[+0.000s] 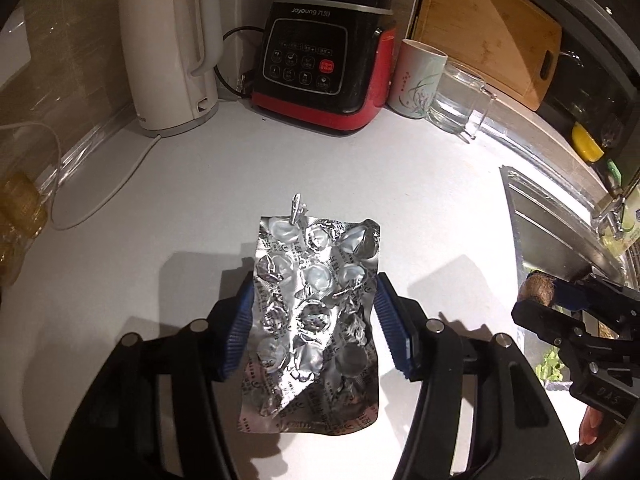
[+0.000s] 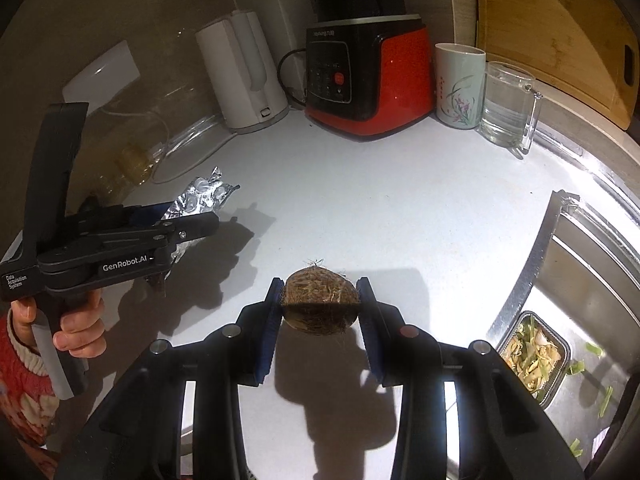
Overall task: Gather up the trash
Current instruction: 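Carry the blister pack and brown nut down over the green basket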
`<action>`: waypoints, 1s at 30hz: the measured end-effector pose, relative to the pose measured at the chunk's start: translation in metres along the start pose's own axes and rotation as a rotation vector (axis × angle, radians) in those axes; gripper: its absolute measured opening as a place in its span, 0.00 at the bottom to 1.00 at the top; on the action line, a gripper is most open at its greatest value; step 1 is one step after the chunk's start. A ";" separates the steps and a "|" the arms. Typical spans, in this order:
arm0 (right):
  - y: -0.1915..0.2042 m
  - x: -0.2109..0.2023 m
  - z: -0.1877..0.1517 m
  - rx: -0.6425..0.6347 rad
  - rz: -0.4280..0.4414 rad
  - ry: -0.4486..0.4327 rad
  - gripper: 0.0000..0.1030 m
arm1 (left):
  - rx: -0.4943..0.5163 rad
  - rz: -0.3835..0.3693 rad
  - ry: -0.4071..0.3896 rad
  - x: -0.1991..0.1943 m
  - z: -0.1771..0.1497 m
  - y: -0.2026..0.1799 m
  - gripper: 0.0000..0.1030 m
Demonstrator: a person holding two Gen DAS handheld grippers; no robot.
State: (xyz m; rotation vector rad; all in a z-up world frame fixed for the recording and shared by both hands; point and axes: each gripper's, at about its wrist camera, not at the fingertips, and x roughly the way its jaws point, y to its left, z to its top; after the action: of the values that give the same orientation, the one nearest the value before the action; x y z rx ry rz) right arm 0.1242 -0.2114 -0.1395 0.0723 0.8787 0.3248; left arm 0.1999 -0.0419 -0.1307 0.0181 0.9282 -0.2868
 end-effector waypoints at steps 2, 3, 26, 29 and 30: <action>0.007 -0.018 -0.011 -0.008 -0.008 -0.008 0.36 | -0.006 0.003 -0.014 -0.021 -0.015 -0.010 0.55; 0.010 -0.026 -0.017 -0.011 -0.003 -0.016 0.36 | -0.005 0.007 -0.020 -0.029 -0.022 -0.014 0.55; 0.096 -0.214 -0.217 -0.009 0.039 -0.091 0.36 | 0.001 0.009 -0.009 -0.192 -0.236 -0.099 0.56; 0.097 -0.199 -0.247 0.005 0.035 -0.057 0.36 | 0.012 -0.001 0.009 -0.186 -0.259 -0.102 0.56; 0.096 -0.190 -0.257 0.010 0.034 -0.040 0.36 | 0.008 -0.013 0.018 -0.182 -0.266 -0.101 0.56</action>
State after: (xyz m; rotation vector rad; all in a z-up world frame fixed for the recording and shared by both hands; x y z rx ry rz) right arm -0.2094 -0.1973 -0.1438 0.1029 0.8404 0.3498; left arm -0.1372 -0.0598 -0.1362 0.0220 0.9451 -0.3024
